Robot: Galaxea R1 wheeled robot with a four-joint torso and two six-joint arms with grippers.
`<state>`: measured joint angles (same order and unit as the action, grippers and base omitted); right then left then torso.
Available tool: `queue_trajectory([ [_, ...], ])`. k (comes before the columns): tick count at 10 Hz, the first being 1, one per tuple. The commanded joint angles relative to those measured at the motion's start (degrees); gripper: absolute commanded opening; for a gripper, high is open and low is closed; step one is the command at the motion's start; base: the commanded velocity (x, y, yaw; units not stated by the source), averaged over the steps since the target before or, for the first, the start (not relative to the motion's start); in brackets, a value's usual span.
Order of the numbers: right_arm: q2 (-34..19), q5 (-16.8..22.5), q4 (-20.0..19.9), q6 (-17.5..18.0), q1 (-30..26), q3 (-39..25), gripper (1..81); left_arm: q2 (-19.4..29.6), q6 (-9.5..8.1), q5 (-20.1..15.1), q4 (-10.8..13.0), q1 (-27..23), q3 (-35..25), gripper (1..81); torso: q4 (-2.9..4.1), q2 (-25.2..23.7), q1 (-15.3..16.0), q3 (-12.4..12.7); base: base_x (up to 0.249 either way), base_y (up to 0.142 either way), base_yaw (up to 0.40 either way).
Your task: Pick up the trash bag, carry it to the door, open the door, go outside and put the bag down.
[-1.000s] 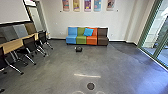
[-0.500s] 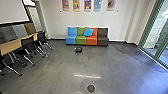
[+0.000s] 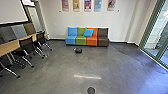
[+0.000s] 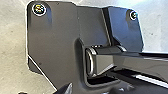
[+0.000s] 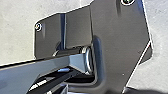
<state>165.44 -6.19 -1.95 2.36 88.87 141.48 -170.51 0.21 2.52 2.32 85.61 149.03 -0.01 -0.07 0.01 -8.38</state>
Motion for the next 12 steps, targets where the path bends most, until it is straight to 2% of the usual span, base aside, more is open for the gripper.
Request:
queue_trajectory([
  [1, -0.08, 3.29, -0.25, -0.26, -1.98, -0.34, 81.1, 0.34, 0.49, -3.49, -0.03, -1.55, -0.14, 81.1, 0.0, 0.0, 0.0, 0.0, 0.109, 0.061, 0.0],
  [12, 0.36, 3.29, -0.07, -0.26, -1.98, -0.34, 81.1, 0.25, 0.41, -3.49, -0.03, -1.63, -0.14, 81.1, 0.0, 0.02, 0.02, 0.0, 0.111, 0.077, 0.0],
])
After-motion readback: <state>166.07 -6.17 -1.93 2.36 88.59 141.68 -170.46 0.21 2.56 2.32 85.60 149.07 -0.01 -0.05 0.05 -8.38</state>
